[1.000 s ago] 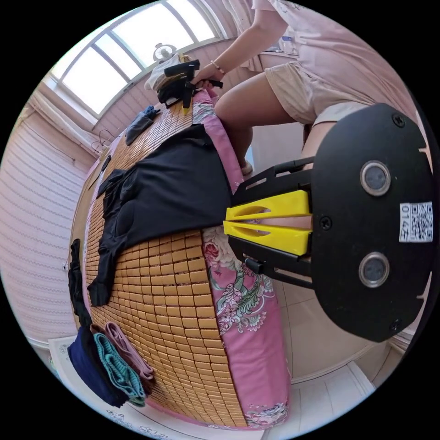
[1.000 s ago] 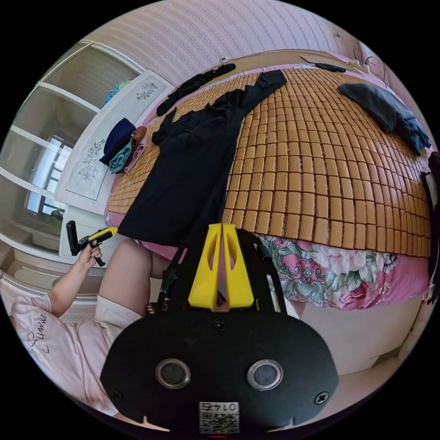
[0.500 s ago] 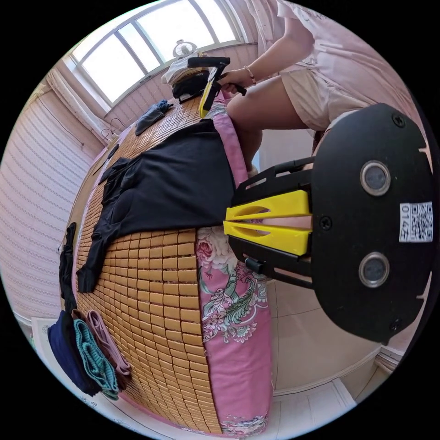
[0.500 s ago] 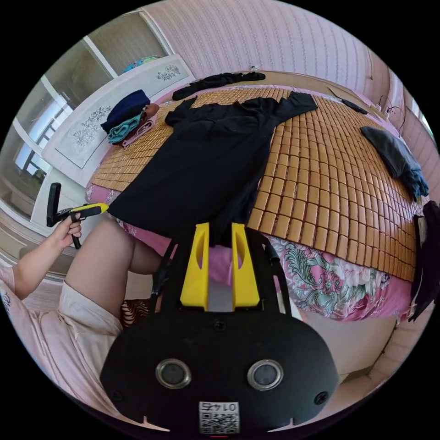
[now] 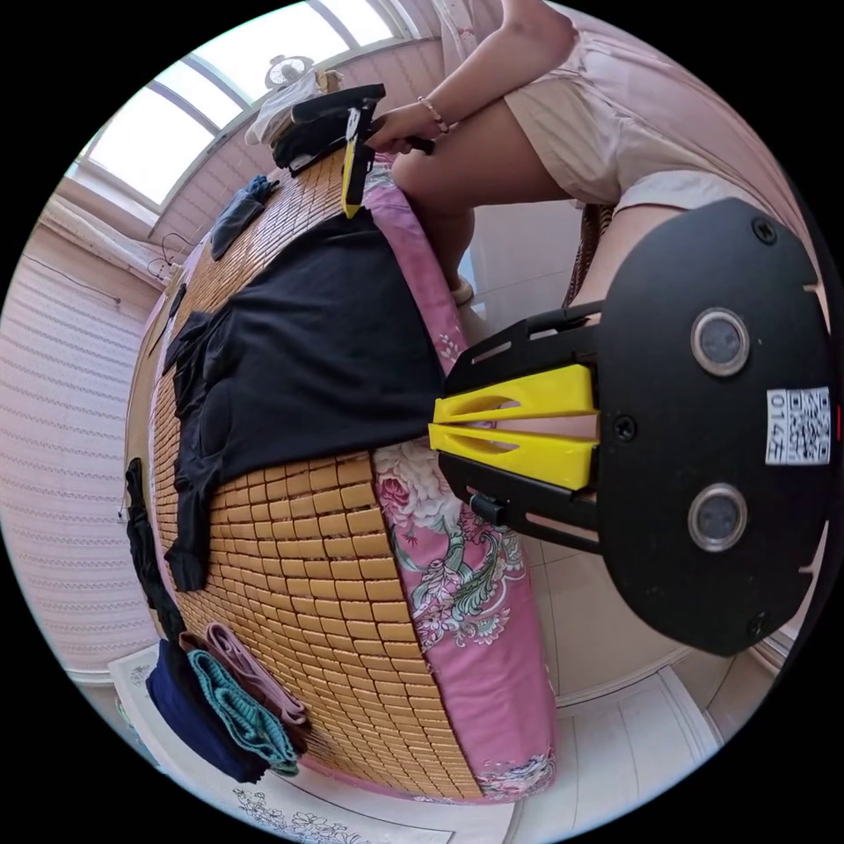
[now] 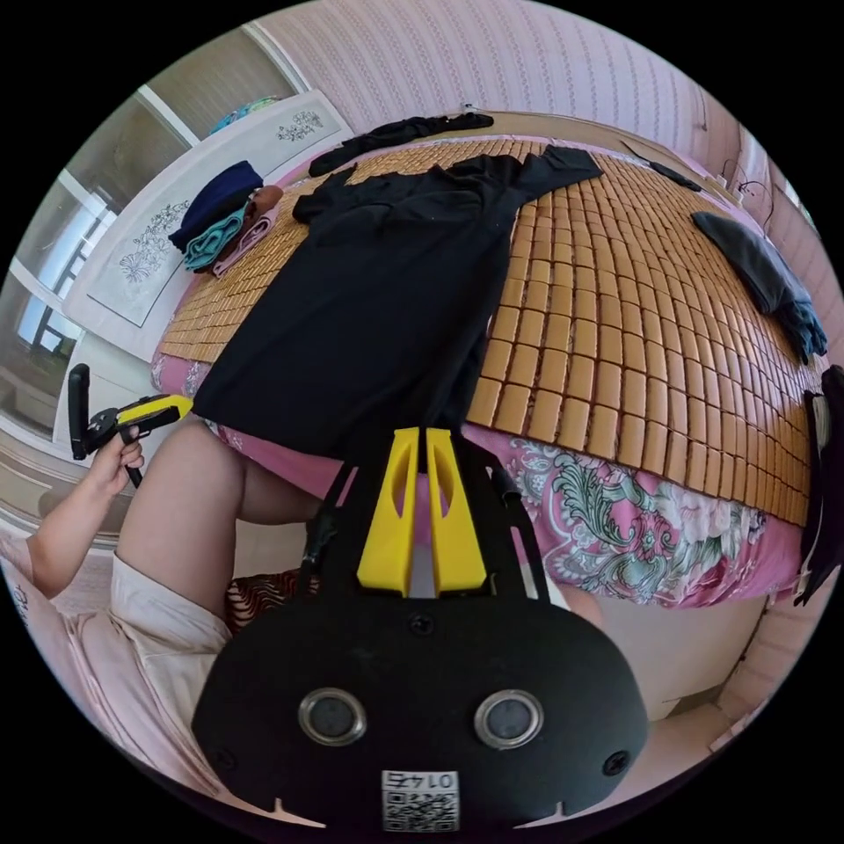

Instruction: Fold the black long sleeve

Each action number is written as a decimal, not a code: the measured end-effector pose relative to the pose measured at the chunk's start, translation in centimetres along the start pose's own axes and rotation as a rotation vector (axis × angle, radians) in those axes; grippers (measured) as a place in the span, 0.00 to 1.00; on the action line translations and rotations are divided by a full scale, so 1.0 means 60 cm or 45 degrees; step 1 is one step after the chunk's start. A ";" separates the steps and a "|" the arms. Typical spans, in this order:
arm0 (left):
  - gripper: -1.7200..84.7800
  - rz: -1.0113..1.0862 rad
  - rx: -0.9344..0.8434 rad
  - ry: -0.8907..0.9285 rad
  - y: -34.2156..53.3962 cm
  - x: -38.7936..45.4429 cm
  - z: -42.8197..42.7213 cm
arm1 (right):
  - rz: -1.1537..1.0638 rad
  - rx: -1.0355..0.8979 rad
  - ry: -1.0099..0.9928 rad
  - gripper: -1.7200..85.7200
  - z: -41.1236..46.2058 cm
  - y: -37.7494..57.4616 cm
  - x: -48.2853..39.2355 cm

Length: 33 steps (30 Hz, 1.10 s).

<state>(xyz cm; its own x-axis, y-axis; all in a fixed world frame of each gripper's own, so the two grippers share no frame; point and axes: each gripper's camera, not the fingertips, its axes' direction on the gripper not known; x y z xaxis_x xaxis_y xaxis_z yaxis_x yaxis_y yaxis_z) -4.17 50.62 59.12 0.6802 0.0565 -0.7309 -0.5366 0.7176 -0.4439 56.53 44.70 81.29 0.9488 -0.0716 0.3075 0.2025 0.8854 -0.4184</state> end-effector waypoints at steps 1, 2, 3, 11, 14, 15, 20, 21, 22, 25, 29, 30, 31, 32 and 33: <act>0.01 -0.003 -0.005 -0.003 0.002 -0.001 0.003 | 0.008 0.027 -0.035 0.02 -0.012 0.010 0.006; 0.01 -0.015 0.002 0.002 0.006 -0.004 0.004 | 0.020 0.078 -0.052 0.02 -0.031 0.021 0.012; 0.01 -0.025 0.008 0.008 0.008 -0.006 0.004 | 0.034 0.091 -0.051 0.02 -0.040 0.027 0.016; 0.01 -0.115 0.110 0.064 0.043 -0.029 -0.006 | 0.244 0.135 -0.069 0.02 -0.125 0.104 0.111; 0.01 -0.146 0.122 0.081 0.053 -0.035 -0.005 | 0.275 0.091 -0.072 0.02 -0.119 0.119 0.135; 0.01 -0.148 0.122 0.083 0.054 -0.036 -0.005 | 0.269 0.076 -0.077 0.02 -0.116 0.119 0.137; 0.01 -0.141 0.078 0.097 0.062 -0.033 0.006 | 0.181 -0.040 -0.011 0.04 -0.085 0.103 0.128; 0.01 -0.138 0.069 0.094 0.062 -0.031 0.007 | 0.190 -0.051 0.019 0.05 -0.080 0.098 0.128; 0.01 -0.130 0.055 0.082 0.063 -0.028 0.010 | 0.186 -0.085 0.047 0.08 -0.068 0.087 0.128; 0.01 -0.104 0.038 0.056 0.066 -0.020 0.013 | 0.151 -0.182 0.024 0.08 -0.030 0.060 0.129; 0.01 -0.073 0.009 0.056 0.071 -0.013 0.015 | 0.090 -0.275 0.049 0.03 -0.014 0.052 0.132; 0.01 -0.071 0.014 0.064 0.073 -0.013 0.012 | 0.094 -0.305 0.030 0.03 -0.015 0.053 0.135; 0.01 -0.072 0.041 0.092 0.079 -0.014 0.002 | 0.098 -0.332 0.000 0.03 -0.024 0.060 0.139; 0.01 -0.076 0.084 0.112 0.088 -0.016 -0.012 | 0.095 -0.325 -0.012 0.03 -0.038 0.069 0.141; 0.01 -0.077 0.088 0.119 0.093 -0.017 -0.018 | 0.095 -0.322 -0.013 0.03 -0.044 0.074 0.141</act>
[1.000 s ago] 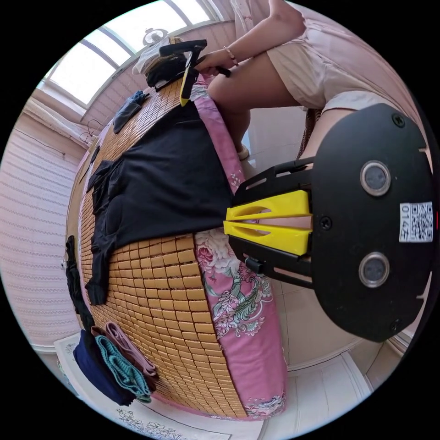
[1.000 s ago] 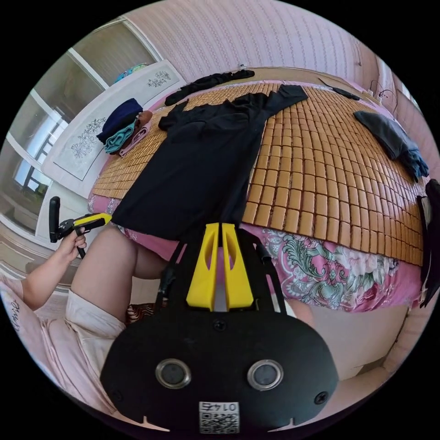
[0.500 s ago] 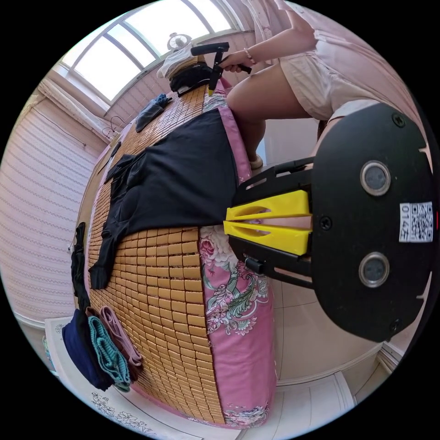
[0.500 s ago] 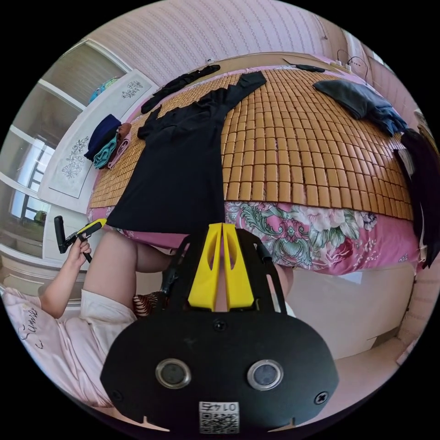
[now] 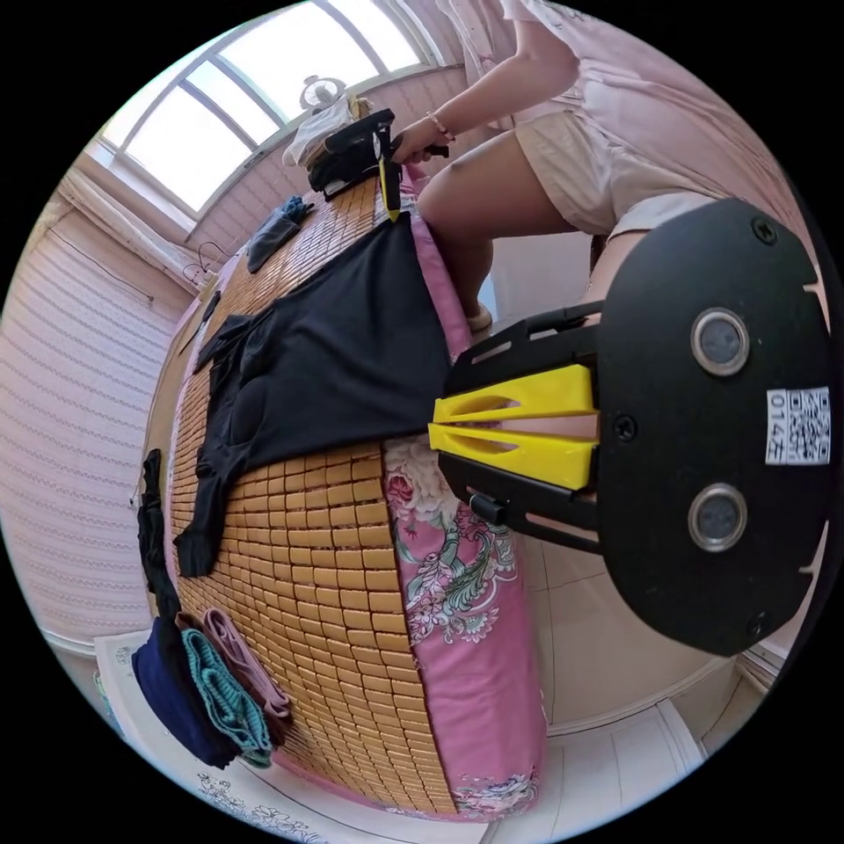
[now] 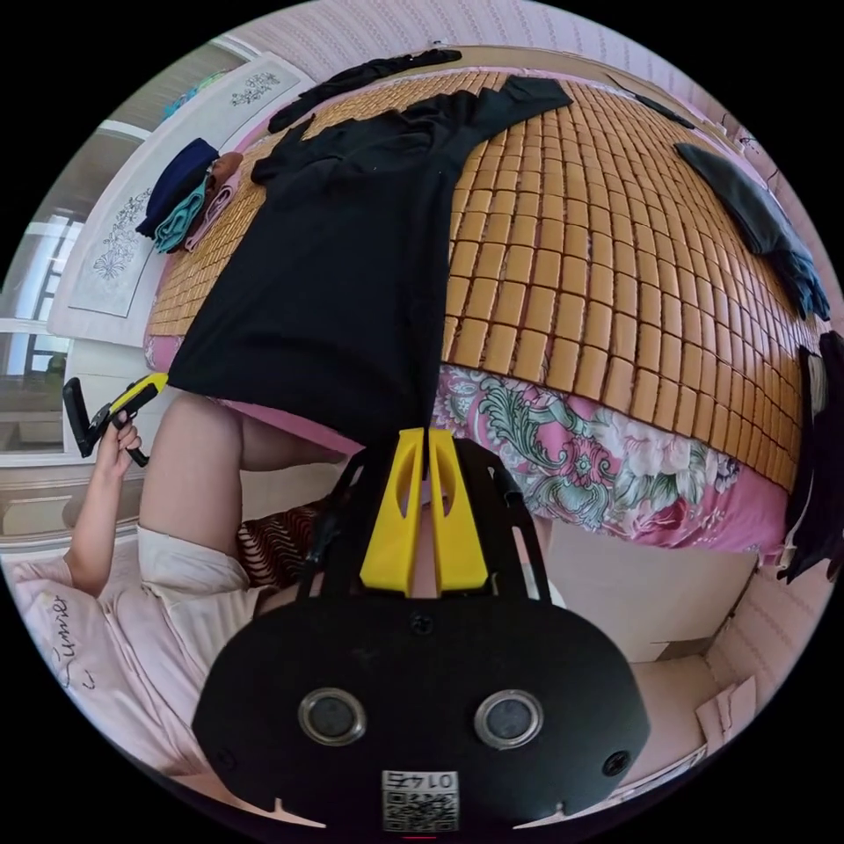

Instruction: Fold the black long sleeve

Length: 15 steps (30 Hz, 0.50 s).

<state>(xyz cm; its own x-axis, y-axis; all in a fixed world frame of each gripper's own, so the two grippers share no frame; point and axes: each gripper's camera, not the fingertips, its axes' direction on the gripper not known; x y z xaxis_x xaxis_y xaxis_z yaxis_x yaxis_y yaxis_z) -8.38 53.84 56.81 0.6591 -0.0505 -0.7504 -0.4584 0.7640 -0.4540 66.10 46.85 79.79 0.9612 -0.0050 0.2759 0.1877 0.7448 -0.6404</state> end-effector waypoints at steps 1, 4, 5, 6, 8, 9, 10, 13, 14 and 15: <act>0.01 0.002 -0.024 0.005 0.010 -0.002 -0.004 | 0.001 -0.006 0.001 0.03 -0.002 0.010 0.002; 0.01 -0.003 -0.111 0.054 0.039 -0.008 0.005 | -0.004 -0.028 -0.006 0.04 0.006 0.025 0.007; 0.01 -0.019 -0.121 0.053 0.050 -0.011 0.003 | 0.014 -0.038 -0.012 0.04 0.003 0.030 0.013; 0.01 -0.023 -0.114 0.044 0.056 -0.012 -0.001 | 0.033 -0.038 -0.013 0.04 0.000 0.033 0.018; 0.01 -0.006 -0.077 -0.014 0.077 -0.014 -0.027 | 0.072 0.004 -0.050 0.05 -0.024 0.048 0.038; 0.01 0.008 -0.070 -0.035 0.080 -0.013 -0.034 | 0.081 0.020 -0.053 0.05 -0.032 0.051 0.044; 0.01 0.046 -0.056 -0.082 0.082 -0.010 -0.047 | 0.092 0.062 -0.043 0.06 -0.052 0.055 0.055; 0.01 0.139 -0.005 -0.118 0.044 0.009 -0.060 | 0.047 0.188 0.012 0.07 -0.110 0.039 0.073; 0.01 0.181 0.042 -0.113 0.013 0.025 -0.059 | 0.014 0.237 0.046 0.07 -0.132 0.017 0.079; 0.01 0.205 0.071 -0.116 -0.005 0.035 -0.057 | -0.003 0.259 0.065 0.07 -0.143 0.002 0.082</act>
<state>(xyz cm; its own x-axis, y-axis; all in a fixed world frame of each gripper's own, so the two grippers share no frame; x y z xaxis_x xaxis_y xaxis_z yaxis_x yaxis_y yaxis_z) -8.94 51.30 53.73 0.6320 0.1316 -0.7637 -0.5301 0.7922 -0.3022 72.59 41.23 74.92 0.9707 -0.0371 0.2374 0.1504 0.8642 -0.4801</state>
